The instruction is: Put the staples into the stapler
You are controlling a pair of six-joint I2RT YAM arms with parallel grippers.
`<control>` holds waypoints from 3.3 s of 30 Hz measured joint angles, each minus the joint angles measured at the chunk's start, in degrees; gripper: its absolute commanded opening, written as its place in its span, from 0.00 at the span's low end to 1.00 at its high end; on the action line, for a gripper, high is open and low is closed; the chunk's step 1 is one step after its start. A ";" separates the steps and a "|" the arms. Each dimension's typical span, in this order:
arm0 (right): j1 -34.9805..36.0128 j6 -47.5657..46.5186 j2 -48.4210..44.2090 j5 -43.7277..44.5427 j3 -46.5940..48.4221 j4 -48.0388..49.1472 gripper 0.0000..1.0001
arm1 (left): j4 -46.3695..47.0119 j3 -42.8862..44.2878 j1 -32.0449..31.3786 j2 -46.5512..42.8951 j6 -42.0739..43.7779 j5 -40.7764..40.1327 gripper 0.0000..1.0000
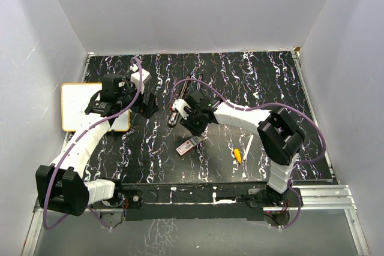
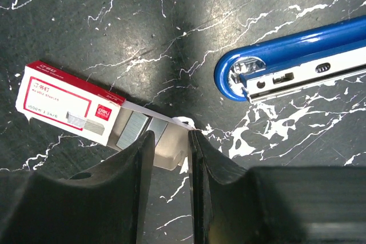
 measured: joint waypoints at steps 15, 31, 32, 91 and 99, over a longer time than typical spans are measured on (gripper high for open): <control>0.00 0.00 -0.17 -2.10 -0.17 0.22 0.33 | 0.00 0.00 0.00 0.00 0.00 0.00 0.97; 0.00 0.00 0.50 -1.90 -1.22 0.17 0.34 | 0.00 0.00 0.00 0.00 0.00 0.00 0.97; 0.00 0.00 0.50 -1.90 -1.22 0.15 0.34 | 0.00 0.00 0.00 0.00 0.00 0.00 0.97; 0.13 0.35 1.90 -3.50 -1.33 0.20 0.42 | 0.00 -0.02 0.00 -0.02 0.09 0.02 0.97; 0.13 0.59 2.16 -4.02 -1.33 0.22 0.35 | 0.00 -0.09 0.00 -0.02 0.26 0.02 0.97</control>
